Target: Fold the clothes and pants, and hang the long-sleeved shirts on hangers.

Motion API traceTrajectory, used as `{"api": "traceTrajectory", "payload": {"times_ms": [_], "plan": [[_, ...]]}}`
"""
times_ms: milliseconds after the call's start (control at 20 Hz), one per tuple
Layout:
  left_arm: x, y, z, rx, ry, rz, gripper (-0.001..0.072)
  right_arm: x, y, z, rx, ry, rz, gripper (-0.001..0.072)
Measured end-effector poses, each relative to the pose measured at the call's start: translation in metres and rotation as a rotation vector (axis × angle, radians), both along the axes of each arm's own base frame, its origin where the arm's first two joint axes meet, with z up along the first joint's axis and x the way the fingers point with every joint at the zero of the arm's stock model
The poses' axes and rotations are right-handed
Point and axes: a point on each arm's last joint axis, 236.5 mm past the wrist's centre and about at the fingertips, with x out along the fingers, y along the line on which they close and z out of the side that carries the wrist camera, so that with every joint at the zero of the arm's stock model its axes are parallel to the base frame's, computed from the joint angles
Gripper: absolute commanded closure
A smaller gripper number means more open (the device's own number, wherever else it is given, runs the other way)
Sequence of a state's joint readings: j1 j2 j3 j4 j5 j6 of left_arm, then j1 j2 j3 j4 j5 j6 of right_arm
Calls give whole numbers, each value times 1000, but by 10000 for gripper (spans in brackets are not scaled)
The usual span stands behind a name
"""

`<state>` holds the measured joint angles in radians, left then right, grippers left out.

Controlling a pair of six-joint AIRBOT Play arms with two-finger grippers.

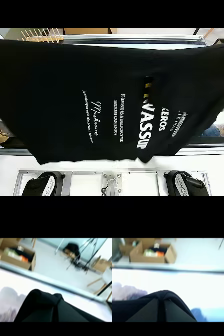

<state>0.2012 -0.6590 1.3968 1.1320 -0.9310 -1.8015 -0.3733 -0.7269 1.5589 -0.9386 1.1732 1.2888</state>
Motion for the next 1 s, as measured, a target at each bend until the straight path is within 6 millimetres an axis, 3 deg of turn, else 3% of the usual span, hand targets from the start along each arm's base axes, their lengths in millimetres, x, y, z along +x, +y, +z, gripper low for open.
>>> {"api": "traceTrajectory", "payload": {"times_ms": [100,350,450,550,650,750,900,1000], "plan": [[45,4,-68,-32,191,-18,702,34,-6,-52,55,199,33,701],[129,-3,-240,-85,616,-83,702,119,-25,-227,102,733,32,701],[158,-8,-293,-89,731,-108,702,141,-28,-287,96,869,22,701],[185,-12,-336,-85,808,-127,702,164,-28,-333,98,935,9,700],[208,-17,-366,-82,853,-143,702,186,-29,-364,96,943,-12,700],[229,-20,-383,-80,865,-153,702,204,-32,-379,98,916,-34,700],[249,-17,-392,-81,870,-161,702,222,-40,-383,99,861,-70,701],[252,-14,-391,-85,875,-164,702,224,-48,-383,81,849,-88,701]]}}
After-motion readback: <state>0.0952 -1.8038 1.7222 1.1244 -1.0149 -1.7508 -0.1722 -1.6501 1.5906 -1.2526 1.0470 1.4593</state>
